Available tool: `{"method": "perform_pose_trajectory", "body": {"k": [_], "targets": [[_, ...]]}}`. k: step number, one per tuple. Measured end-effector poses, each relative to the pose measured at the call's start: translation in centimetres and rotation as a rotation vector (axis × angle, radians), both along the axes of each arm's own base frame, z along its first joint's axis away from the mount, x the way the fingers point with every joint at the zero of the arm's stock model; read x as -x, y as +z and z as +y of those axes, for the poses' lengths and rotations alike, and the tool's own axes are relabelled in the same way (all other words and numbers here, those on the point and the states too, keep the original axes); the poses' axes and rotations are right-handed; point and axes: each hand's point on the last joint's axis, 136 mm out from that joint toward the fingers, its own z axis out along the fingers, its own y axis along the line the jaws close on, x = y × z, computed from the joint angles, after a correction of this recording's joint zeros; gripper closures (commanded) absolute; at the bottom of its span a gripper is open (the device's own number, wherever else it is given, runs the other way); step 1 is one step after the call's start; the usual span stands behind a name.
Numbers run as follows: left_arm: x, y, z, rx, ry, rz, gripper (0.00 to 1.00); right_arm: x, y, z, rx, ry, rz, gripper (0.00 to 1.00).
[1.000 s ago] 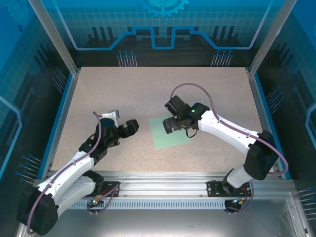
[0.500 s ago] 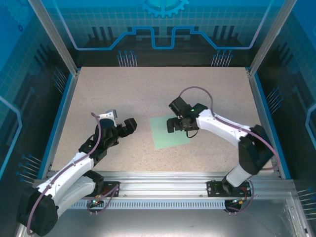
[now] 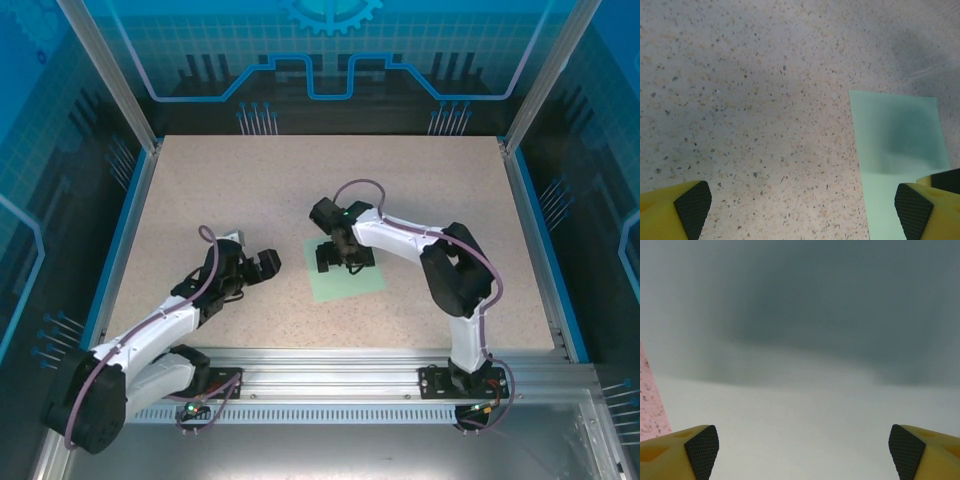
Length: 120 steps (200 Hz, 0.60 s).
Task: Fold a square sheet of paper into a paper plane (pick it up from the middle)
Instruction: Move the square sheet of paper to the center of the table, then fold the square sheet of paper in half at the center of the table.
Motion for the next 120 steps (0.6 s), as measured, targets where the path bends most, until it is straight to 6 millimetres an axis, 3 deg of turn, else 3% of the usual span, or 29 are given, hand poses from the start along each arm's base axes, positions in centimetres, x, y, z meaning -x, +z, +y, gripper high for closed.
{"method": "perform_pose_trajectory", "body": {"k": [41, 120], "targets": [[0.0, -0.3, -0.6, 0.016, -0.027, 0.022, 0.02, -0.8, -0.1, 1.6, 0.002, 0.103, 0.008, 0.03], [0.1, -0.1, -1.1, 0.034, -0.048, 0.022, 0.02, 0.0, -2.9, 1.1, 0.057, 0.137, 0.096, 0.0]]}}
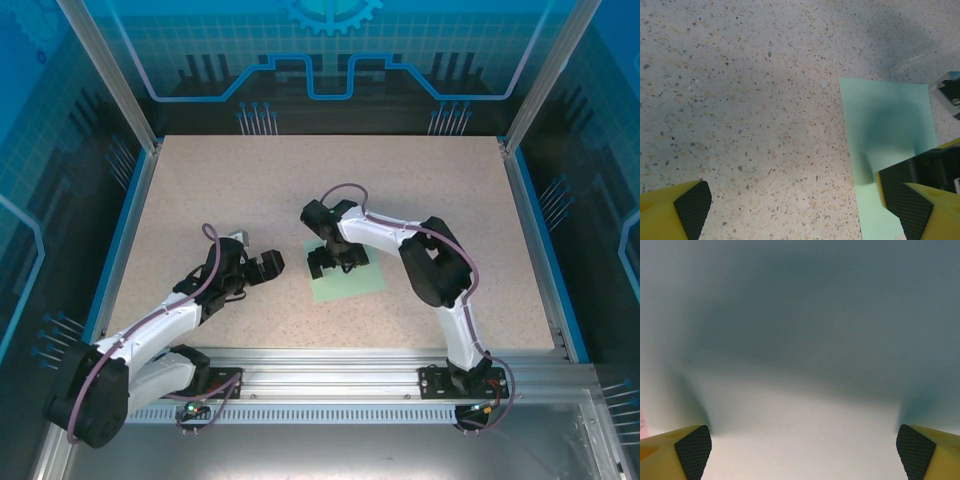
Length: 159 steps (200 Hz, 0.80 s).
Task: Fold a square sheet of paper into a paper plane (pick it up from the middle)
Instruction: Fold the square sheet of paper in half at the center of the table.
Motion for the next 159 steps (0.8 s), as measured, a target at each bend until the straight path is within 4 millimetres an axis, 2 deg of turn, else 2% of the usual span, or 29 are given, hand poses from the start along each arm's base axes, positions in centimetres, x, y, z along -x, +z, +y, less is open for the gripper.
{"method": "perform_pose_trajectory", "body": {"k": [95, 159], "targets": [[0.1, 0.4, -0.1, 0.011, -0.008, -0.01, 0.01, -0.3, 0.2, 0.0, -0.006, -0.002, 0.005, 0.01], [0.3, 0.3, -0.6, 0.027, -0.03, 0.003, 0.02, -1.9, 0.9, -0.7, -0.021, -0.025, -0.015, 0.01]]}}
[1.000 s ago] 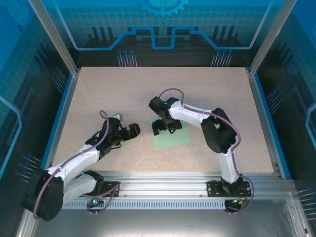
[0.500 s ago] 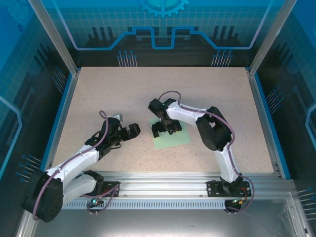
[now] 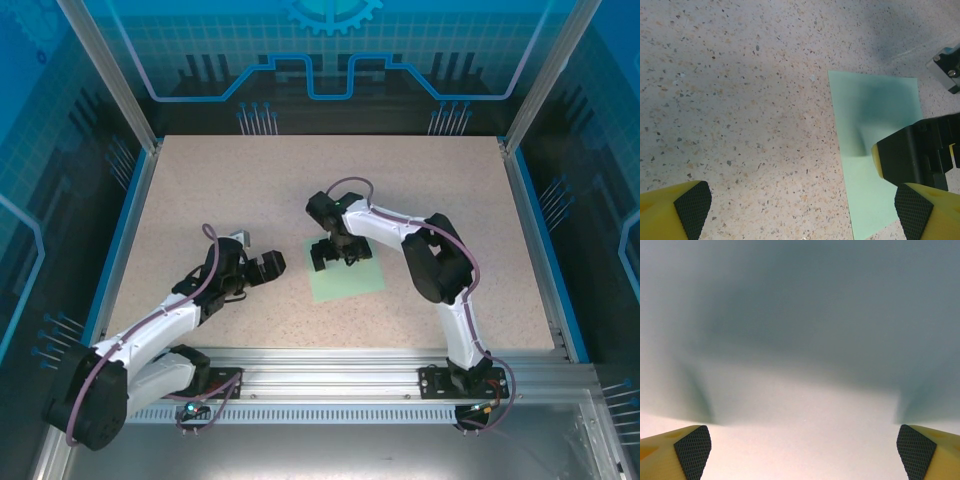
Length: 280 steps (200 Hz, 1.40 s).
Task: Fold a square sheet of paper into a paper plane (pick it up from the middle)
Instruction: Fold the square sheet of paper in half at the center of the table.
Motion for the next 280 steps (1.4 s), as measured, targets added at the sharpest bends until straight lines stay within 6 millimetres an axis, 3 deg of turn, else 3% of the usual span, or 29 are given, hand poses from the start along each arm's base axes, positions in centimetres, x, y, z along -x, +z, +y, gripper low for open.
{"method": "perform_pose_trajectory", "body": {"k": [32, 81, 180, 280], "targets": [[0.0, -0.1, -0.1, 0.001, -0.004, 0.005, 0.02, 0.0, -1.1, 0.0, 0.015, 0.003, 0.021, 0.01], [-0.4, 0.6, -0.2, 0.007, -0.004, -0.009, 0.02, -0.1, -1.1, 0.2, 0.017, 0.004, 0.023, 0.03], [-0.2, 0.4, -0.2, 0.002, -0.004, 0.003, 0.02, 0.0, -1.2, 0.4, 0.01, 0.013, 0.032, 0.22], [0.0, 0.2, -0.1, -0.004, -0.004, 0.016, 0.02, 0.5, -0.7, 0.2, -0.006, 0.039, 0.034, 0.61]]}}
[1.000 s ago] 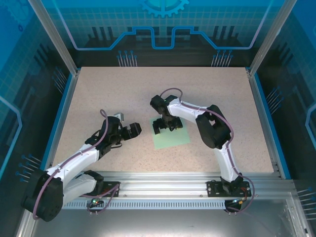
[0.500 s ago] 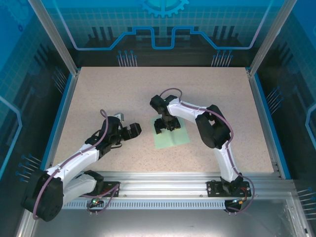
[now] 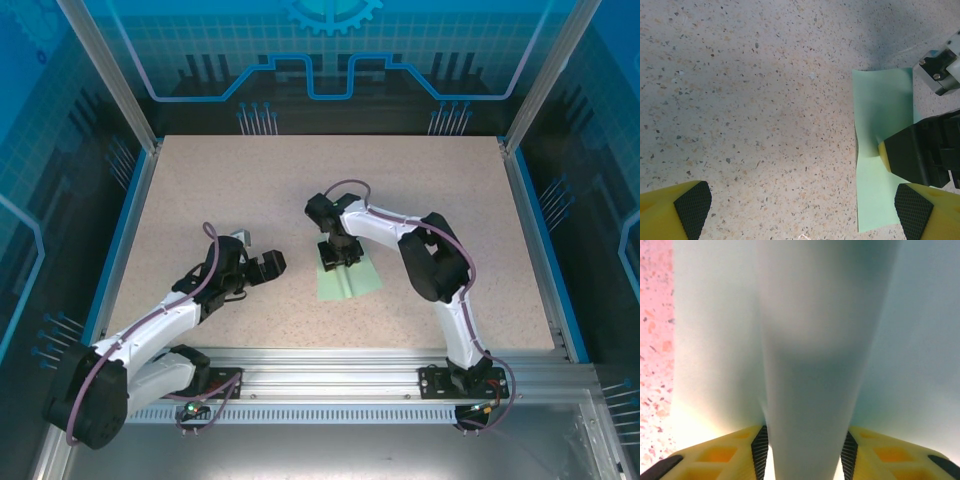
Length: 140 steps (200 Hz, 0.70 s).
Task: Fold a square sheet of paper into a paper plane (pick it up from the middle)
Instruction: Fold the square sheet of paper in half at the center of the table.
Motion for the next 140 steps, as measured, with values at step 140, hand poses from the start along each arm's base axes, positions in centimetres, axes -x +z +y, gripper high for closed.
{"method": "perform_pose_trajectory", "body": {"k": [140], "targets": [[-0.1, 3.8, -1.3, 0.071, -0.047, -0.038, 0.01, 1.4, 10.9, 3.4, -0.696, -0.061, -0.022, 0.57]]}}
